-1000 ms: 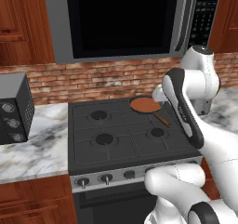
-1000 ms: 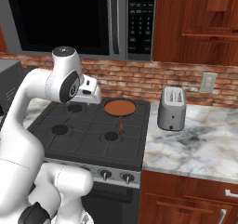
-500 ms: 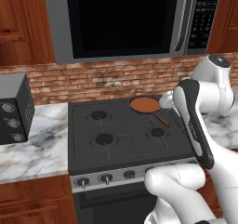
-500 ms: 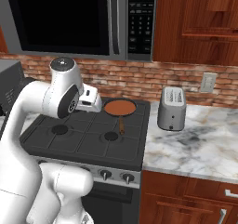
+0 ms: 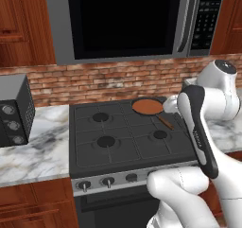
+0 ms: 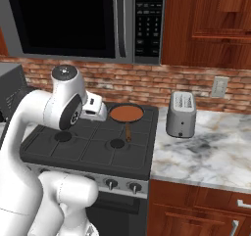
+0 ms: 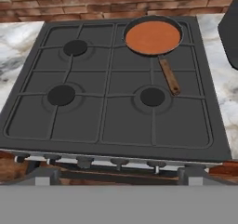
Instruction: Retrieve the fish from the fridge and place it on the saucepan with marinade on the stove.
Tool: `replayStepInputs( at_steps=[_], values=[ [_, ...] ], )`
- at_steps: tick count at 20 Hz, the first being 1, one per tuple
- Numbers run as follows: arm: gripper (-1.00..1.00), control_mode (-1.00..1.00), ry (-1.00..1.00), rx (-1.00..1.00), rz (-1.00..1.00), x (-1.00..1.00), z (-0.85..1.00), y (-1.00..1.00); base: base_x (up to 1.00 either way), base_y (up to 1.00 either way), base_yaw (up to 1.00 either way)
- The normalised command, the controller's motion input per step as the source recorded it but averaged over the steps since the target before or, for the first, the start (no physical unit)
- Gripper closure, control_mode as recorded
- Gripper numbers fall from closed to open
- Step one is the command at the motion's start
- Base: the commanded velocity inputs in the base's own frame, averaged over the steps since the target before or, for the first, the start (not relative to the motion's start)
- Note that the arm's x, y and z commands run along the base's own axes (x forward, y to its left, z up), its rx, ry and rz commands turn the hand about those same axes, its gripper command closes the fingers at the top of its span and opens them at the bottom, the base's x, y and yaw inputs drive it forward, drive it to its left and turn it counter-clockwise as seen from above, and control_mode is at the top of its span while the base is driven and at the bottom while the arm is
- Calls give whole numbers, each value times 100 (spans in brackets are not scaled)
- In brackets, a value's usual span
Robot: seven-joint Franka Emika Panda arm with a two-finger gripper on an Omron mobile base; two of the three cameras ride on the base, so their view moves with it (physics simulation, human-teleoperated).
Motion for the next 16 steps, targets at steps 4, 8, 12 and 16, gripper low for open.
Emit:
replayStepInputs(
  at_steps=[4, 8, 12, 16],
  values=[
    [-100, -100, -4, 0, 0, -5, 0, 0, 0, 0, 0],
    [-100, -100, -35, 0, 0, -62, -2, 0, 0, 0, 0],
    [-100, -100, -29, 0, 0, -53, -9, 0, 0, 0, 0],
    [-100, -100, -22, 0, 0, -41, -1, 0, 0, 0, 0]
  ],
)
